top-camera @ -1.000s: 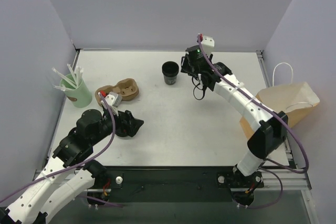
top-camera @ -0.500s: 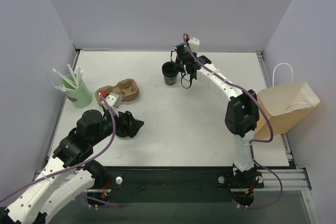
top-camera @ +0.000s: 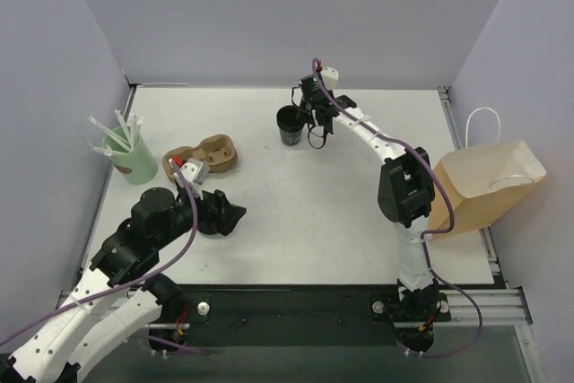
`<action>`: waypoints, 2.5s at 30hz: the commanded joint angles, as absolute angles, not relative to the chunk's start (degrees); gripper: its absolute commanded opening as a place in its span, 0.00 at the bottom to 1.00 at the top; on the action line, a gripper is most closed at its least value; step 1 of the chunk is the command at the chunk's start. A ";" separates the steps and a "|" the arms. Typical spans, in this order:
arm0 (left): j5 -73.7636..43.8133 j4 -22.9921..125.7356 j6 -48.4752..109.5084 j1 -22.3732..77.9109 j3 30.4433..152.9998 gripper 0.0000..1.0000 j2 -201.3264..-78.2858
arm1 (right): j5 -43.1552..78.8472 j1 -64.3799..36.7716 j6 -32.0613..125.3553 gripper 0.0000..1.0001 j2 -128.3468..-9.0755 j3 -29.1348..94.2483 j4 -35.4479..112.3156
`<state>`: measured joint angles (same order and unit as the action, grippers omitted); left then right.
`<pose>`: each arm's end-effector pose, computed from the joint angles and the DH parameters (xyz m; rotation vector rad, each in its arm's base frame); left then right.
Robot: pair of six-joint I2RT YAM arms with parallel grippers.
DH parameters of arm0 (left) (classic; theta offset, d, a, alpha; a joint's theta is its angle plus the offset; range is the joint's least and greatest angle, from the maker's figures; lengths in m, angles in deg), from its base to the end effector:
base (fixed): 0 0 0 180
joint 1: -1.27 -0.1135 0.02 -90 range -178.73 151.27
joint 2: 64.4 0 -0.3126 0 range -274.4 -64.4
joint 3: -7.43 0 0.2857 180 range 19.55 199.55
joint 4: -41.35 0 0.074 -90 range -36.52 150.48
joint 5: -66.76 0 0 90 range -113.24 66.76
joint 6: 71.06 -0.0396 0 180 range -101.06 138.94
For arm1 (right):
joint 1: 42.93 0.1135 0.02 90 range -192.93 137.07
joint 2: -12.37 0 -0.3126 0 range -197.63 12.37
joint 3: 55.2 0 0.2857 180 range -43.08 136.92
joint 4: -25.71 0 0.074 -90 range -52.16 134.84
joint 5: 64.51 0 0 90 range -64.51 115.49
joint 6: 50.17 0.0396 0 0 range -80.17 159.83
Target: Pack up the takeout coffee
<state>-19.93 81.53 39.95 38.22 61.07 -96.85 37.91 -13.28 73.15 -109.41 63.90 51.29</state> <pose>0.1025 -0.0799 0.3476 0.3135 1.9463 -0.7311 0.4989 0.2742 0.3125 0.2017 2.0732 0.4561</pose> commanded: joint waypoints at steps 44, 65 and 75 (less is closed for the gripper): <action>-18.84 80.02 40.38 38.45 63.15 0.97 -98.77 | 29.88 -17.44 81.06 0.19 -105.93 62.83 46.63; -18.84 80.02 40.38 38.45 63.15 0.97 -99.47 | 32.08 -15.95 74.29 0.29 -111.38 71.88 54.45; -18.75 80.02 40.38 38.45 63.15 0.97 -99.73 | 31.29 -14.89 74.02 0.29 -114.28 75.04 55.15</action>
